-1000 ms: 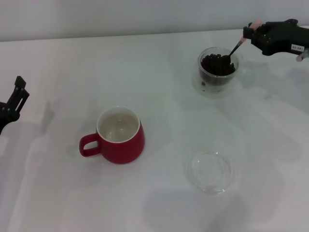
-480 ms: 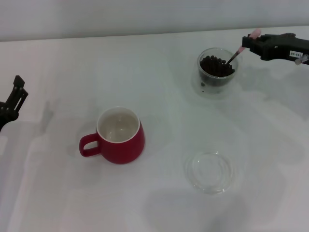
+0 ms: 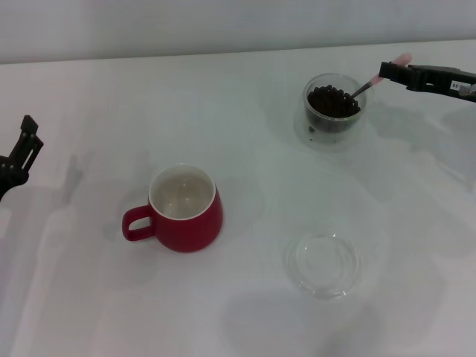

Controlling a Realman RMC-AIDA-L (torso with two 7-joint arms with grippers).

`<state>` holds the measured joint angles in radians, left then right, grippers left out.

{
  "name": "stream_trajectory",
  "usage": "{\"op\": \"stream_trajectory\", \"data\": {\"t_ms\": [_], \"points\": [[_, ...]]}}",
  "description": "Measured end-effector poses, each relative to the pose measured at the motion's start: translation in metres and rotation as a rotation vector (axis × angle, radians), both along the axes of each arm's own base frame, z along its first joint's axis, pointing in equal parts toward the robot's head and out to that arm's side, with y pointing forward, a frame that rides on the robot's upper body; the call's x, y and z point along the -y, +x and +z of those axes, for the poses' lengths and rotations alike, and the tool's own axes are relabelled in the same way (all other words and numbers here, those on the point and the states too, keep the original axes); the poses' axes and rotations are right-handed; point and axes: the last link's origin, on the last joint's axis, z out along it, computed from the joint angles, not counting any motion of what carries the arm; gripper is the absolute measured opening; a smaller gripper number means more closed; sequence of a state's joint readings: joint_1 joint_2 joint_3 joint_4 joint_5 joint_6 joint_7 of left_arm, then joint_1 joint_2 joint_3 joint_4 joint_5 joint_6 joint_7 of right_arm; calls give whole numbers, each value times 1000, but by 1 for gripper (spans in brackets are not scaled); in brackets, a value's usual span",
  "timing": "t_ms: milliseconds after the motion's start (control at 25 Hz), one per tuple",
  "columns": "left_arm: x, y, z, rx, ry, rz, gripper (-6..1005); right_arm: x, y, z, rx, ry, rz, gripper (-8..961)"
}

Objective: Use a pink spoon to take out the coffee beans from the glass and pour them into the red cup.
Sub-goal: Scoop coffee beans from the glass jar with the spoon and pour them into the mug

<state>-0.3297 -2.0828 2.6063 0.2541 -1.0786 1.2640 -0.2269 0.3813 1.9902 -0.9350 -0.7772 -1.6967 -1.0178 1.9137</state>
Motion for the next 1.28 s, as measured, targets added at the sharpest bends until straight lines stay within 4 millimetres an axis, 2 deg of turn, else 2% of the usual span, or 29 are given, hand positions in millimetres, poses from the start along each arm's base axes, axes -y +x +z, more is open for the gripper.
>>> {"op": "stream_trajectory", "data": {"t_ms": [600,1280], "points": [[1,-2,1,-18,-5,-7,892,6,17,0,-249,-5,-248,153],[-1,-2,2,-31,-6,-11,892,7,13,2,-326,-11,-267,155]]}}
